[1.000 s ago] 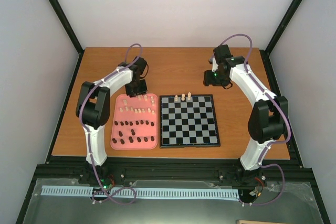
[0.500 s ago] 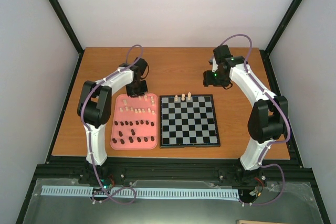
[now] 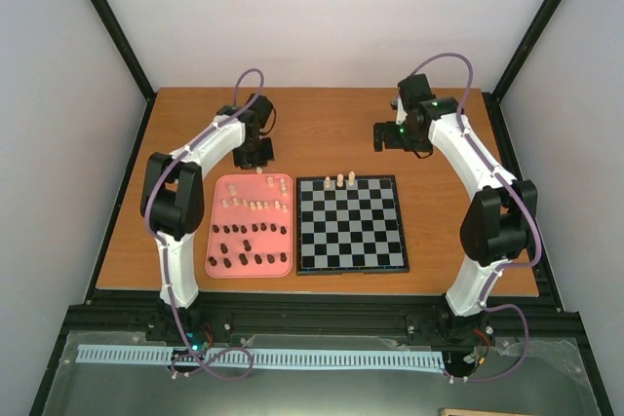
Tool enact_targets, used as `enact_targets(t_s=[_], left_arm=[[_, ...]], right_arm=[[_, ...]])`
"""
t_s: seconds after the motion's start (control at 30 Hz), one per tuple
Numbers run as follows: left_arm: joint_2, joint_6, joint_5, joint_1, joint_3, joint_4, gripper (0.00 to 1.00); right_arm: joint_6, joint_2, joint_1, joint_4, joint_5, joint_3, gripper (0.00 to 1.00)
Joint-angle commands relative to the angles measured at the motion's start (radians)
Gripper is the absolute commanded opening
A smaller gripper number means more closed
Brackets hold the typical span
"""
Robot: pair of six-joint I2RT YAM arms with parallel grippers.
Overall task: Set up the chess pieces on the board
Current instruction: Pick up the chess piece from the storage box, then place the chess piece on the chessboard.
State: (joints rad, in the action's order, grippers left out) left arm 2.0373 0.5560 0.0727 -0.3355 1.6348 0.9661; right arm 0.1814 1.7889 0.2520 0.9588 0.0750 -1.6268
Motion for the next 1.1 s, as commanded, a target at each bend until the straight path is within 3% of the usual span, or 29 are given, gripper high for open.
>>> enact_targets(t_s=[0.0, 0.13, 0.33, 0.47, 0.6, 1.07], left_arm=[[-0.089, -0.058, -0.006, -0.05, 0.178, 0.086, 0.01], [-0.043, -0.086, -0.051, -0.178, 0.371, 0.123, 0.01], [0.169, -0.13, -0.18, -0.352, 0.701, 0.171, 0.01], [0.289, -0.153, -0.208, -0.416, 0.837, 0.168, 0.01], [0.346, -0.15, -0.238, -0.442, 0.858, 0.155, 0.01], [0.434, -0.219, -0.135, -0.499, 0.851, 0.18, 0.01]], right_arm=[[0.028, 0.012, -0.006, 0.007, -0.045, -0.035, 1.0], [0.064, 0.027, -0.044, 0.011, -0.058, -0.027, 1.0], [0.09, 0.02, -0.108, -0.018, -0.054, 0.014, 1.0], [0.079, 0.011, -0.149, -0.024, -0.043, 0.043, 1.0], [0.066, -0.015, -0.174, -0.028, -0.043, 0.084, 1.0], [0.076, -0.057, -0.198, -0.066, -0.006, 0.188, 1.0]])
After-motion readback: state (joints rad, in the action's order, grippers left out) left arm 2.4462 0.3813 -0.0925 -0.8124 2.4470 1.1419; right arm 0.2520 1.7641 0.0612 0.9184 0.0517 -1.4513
